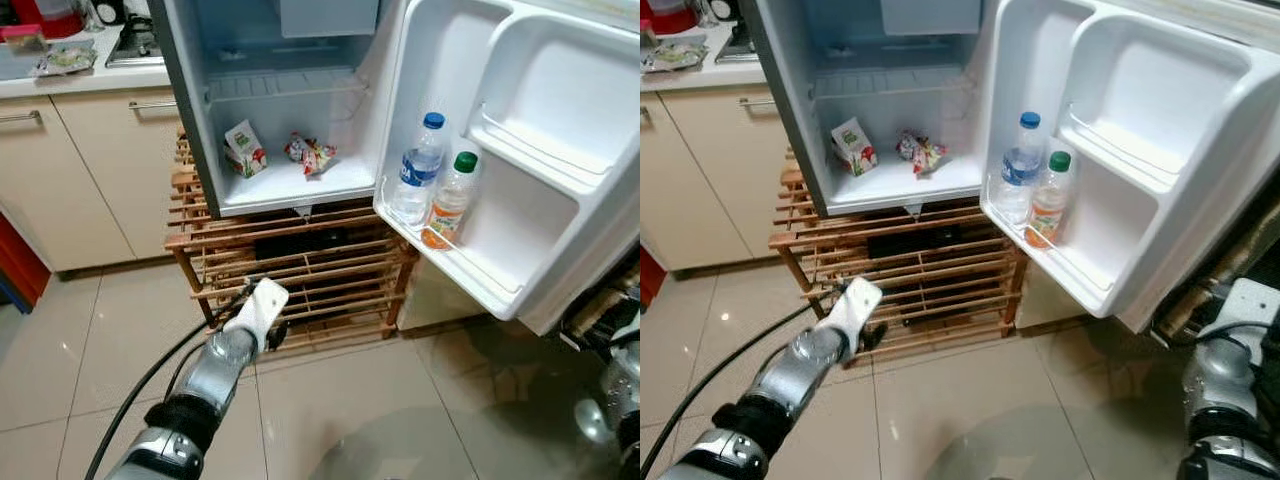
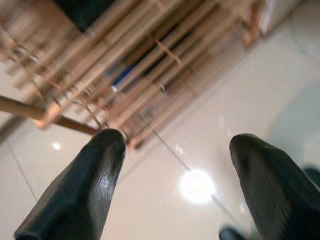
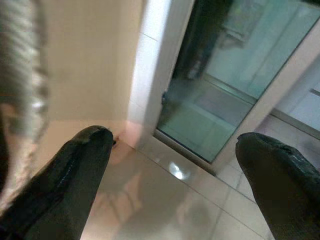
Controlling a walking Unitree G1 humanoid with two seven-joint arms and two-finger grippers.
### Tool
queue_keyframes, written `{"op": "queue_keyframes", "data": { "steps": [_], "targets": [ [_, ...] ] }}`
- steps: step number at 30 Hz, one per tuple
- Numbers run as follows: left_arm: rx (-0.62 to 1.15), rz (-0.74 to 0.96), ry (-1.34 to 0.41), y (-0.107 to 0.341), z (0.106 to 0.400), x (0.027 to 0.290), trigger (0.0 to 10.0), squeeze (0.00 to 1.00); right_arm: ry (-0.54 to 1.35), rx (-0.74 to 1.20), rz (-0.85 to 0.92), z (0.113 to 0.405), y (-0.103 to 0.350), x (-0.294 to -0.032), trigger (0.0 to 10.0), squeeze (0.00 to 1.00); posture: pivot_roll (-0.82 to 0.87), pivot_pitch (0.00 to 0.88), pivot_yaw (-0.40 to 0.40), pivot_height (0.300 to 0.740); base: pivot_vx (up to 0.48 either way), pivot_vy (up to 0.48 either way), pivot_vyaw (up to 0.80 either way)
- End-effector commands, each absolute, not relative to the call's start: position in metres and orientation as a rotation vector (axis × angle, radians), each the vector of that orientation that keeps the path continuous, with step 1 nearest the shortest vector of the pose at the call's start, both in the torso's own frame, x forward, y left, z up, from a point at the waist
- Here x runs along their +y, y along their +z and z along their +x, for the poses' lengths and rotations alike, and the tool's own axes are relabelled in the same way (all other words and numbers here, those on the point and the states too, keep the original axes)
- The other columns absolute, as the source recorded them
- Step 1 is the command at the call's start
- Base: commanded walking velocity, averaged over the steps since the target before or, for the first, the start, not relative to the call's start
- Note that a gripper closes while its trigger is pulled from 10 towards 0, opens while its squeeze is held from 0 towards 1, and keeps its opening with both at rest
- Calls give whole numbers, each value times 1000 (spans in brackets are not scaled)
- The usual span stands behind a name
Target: Restocking fridge
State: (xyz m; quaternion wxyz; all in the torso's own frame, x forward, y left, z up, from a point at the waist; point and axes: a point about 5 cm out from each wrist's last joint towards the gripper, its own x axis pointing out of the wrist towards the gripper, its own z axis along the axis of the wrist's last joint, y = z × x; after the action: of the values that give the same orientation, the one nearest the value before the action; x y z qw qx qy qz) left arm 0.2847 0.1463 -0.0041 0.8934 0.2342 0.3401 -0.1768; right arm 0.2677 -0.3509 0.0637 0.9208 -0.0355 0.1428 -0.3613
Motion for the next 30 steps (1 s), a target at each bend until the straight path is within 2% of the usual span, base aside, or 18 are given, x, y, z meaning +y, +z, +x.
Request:
{"op": "queue_keyframes", "data": {
  "steps": [1,3,4,5,6,8,9,10,11,12,14,16,20,24,26,27,28,30],
  "targets": [
    [718,520,-435,-7,281,146,10000,0,-591,243,-71,285,67,-323,10000,0,-104,0,-3,740,0,0,0],
    [728,535,-467,-10,278,146,10000,0,-541,217,-58,290,70,-313,10000,0,-104,0,-3,740,0,0,0],
    [732,570,-470,-12,276,148,10000,0,-436,200,-27,297,70,-293,10000,0,-103,0,-3,740,0,0,0],
    [732,570,-470,-12,276,148,10000,0,-436,200,-27,297,70,-293,10000,0,-103,0,-3,740,0,0,0],
    [764,711,-516,-21,268,155,10000,0,-243,197,7,304,69,-255,10000,0,-102,0,-2,740,0,0,0],
    [819,987,-618,-37,253,172,10000,0,45,196,69,303,72,-199,10000,0,-103,0,0,740,0,0,0],
    [869,1144,-697,-47,240,183,10000,0,194,199,95,298,77,-174,10000,0,-104,0,1,740,0,0,0],
    [900,1233,-744,-52,232,190,10000,0,279,201,110,294,81,-161,10000,0,-105,0,2,740,0,0,0],
    [900,1233,-744,-52,232,190,10000,0,279,201,110,294,81,-161,10000,0,-105,0,2,740,0,0,0],
    [969,1252,-804,-60,219,195,10000,0,412,206,138,286,87,-145,10000,0,-106,0,3,740,0,0,0],
    [1093,1181,-907,-75,193,193,10000,0,578,238,173,273,93,-131,10000,0,-106,0,3,740,0,0,0],
    [1123,1160,-930,-81,182,189,10000,0,601,262,193,272,90,-132,10000,0,-102,0,-1,740,0,0,0],
    [1141,1175,-955,-90,169,176,10000,0,446,304,151,284,75,-157,10000,0,-94,0,-6,740,0,0,0],
    [1098,1182,-928,-91,171,165,10000,0,302,301,122,291,78,-175,10000,0,-86,0,-8,740,0,0,0],
    [970,1077,-781,-83,192,145,10000,0,153,234,35,301,90,-189,10000,0,-80,0,-6,740,0,0,0],
    [884,978,-675,-74,209,133,10000,0,113,198,32,304,95,-190,10000,0,-76,0,-6,740,0,0,0],
    [753,801,-515,-57,235,115,10000,0,78,161,46,309,101,-188,10000,0,-76,0,-6,740,0,0,0],
    [706,740,-469,-49,244,109,10000,0,75,150,45,310,102,-187,10000,0,-74,0,-5,740,0,0,0]
  ]
}}
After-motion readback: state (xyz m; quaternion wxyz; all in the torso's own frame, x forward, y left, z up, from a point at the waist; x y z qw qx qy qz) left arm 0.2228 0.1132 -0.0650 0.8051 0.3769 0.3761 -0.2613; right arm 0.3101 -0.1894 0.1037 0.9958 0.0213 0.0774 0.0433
